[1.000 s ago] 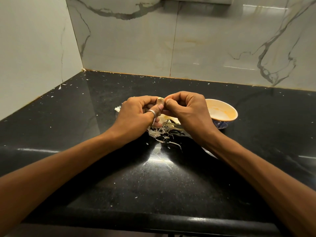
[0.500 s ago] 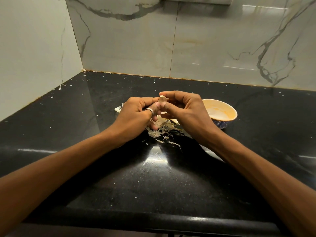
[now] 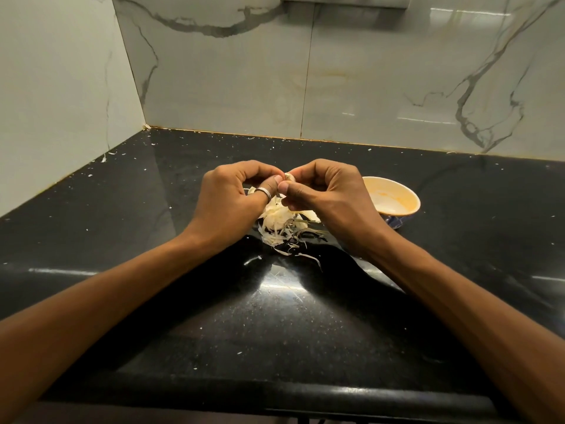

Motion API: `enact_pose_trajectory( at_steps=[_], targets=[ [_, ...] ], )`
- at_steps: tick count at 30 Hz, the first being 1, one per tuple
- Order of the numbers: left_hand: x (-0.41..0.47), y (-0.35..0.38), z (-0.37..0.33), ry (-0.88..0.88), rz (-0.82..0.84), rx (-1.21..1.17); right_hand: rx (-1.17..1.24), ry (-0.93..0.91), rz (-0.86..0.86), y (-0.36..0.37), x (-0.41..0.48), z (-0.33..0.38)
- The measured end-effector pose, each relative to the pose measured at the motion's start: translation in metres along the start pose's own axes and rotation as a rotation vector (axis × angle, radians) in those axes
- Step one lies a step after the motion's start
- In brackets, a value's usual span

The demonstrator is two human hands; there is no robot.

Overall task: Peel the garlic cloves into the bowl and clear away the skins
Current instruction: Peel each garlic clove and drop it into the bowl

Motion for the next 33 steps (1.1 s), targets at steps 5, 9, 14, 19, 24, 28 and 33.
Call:
enact_pose_trajectory(
  at_steps=[5,9,14,19,24,28,33],
  targets=[
    [0.005,-0.003,-0.001,0.013,0.002,-0.026,0.007,0.01,0.028,0.001,0.0,-0.001],
    [0.005,-0.004,-0.002,0.033,0.034,-0.057,-0.172,-0.067,-0.018,0.001,-0.002,0.002],
    [0.004,-0.003,-0.003,0.074,0.048,-0.016,-0.34,-0.159,-0.109,0.002,-0.005,0.006],
    [0.005,-0.004,-0.004,0.089,0.065,-0.026,-0.384,-0.184,-0.123,0.002,-0.007,0.012],
    [0.004,-0.004,-0.005,0.134,0.082,-0.005,-0.392,-0.194,-0.101,0.0,-0.009,0.014],
    [0.001,-0.002,-0.007,0.167,0.085,0.011,-0.441,-0.227,-0.116,0.002,-0.01,0.014],
    [-0.003,0.0,-0.011,0.193,0.059,0.032,-0.447,-0.228,-0.128,0.002,-0.011,0.011]
  ],
)
Point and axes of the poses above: each hand's wrist, its own x-axis towards the middle knuckle, its own y-axis out of the palm, z = x × y, the point moved 3 cm from there along x, towards the middle knuckle, and after that the axes turned 7 degrees about y, right-handed, at the moved point
